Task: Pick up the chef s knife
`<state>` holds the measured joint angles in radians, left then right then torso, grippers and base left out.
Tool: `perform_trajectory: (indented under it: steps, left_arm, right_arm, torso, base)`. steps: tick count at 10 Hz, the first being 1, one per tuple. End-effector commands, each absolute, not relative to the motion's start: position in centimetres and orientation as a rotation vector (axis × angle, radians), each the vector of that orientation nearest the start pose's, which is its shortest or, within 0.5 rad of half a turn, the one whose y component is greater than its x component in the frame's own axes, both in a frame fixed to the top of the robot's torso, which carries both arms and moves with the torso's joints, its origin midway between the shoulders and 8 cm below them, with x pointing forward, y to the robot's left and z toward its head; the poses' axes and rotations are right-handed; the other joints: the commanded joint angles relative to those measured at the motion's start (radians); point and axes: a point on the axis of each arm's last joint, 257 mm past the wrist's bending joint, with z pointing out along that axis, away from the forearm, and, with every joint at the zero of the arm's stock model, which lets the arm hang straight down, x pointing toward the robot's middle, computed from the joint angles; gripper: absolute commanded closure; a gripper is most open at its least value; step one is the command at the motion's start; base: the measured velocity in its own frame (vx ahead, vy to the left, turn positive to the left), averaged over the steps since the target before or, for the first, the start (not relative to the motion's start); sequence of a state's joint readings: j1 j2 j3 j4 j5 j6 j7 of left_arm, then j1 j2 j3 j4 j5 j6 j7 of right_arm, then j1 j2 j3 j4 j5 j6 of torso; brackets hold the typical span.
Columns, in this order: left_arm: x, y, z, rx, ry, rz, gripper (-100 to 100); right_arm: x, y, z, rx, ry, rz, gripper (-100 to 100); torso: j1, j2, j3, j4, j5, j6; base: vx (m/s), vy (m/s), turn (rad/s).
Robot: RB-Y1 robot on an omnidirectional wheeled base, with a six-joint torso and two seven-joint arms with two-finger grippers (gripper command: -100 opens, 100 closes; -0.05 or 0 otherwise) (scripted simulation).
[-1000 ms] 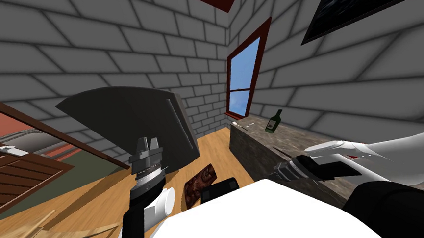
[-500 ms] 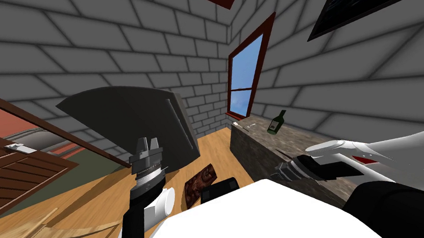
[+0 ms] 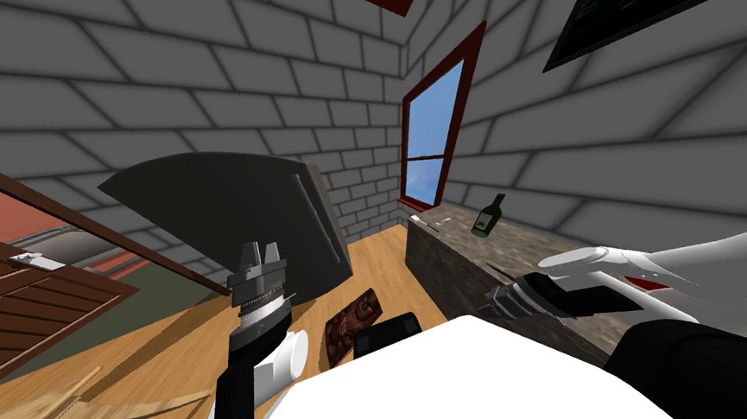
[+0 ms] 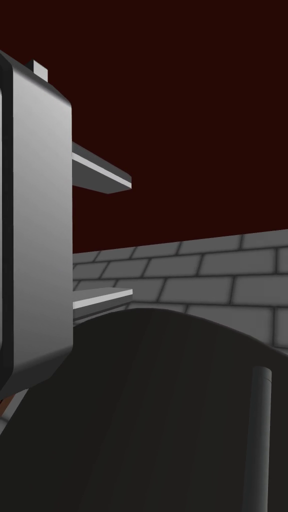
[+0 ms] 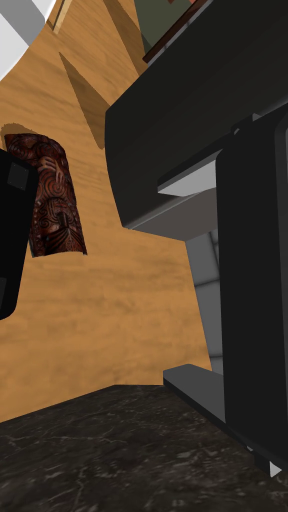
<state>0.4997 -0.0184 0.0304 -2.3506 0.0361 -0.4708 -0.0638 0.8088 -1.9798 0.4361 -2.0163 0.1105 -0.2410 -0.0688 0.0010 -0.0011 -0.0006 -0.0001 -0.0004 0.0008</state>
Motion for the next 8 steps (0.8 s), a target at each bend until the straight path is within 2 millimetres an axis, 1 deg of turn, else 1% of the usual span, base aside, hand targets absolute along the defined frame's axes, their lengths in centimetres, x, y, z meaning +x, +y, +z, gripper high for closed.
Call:
perform_trajectory:
  steps: [1, 4, 5, 8]
  left_arm:
    - [33.1, 29.3, 5.1, -0.632, 0.560, -1.244, 0]
    - [33.1, 29.3, 5.1, -0.631, 0.560, -1.244, 0]
    - [33.1, 29.3, 5.1, -0.632, 0.560, -1.244, 0]
    - [33.1, 29.3, 5.1, -0.631, 0.560, -1.244, 0]
  right_arm:
    - [14.5, -42.2, -32.8, -0.363, 2.857, 0.395, -100]
    - [14.4, -42.7, -32.9, -0.377, 2.860, 0.374, -100]
    - [14.3, -43.3, -33.0, -0.390, 2.864, 0.351, -100]
    - [14.3, -43.3, -33.0, -0.390, 2.864, 0.351, -100]
  torso:
    - [0.000, 0.000, 0.000, 0.000, 0.000, 0.000]
    - [0.000, 0.000, 0.000, 0.000, 0.000, 0.000]
    - [0.001, 0.000, 0.000, 0.000, 0.000, 0.000]
    - [0.001, 0.000, 0.000, 0.000, 0.000, 0.000]
  base:
    - [0.026, 0.001, 0.045]
    - [0.021, 0.013, 0.016]
    - [0.018, 0.043, -0.025]
    - [0.024, 0.011, 0.026]
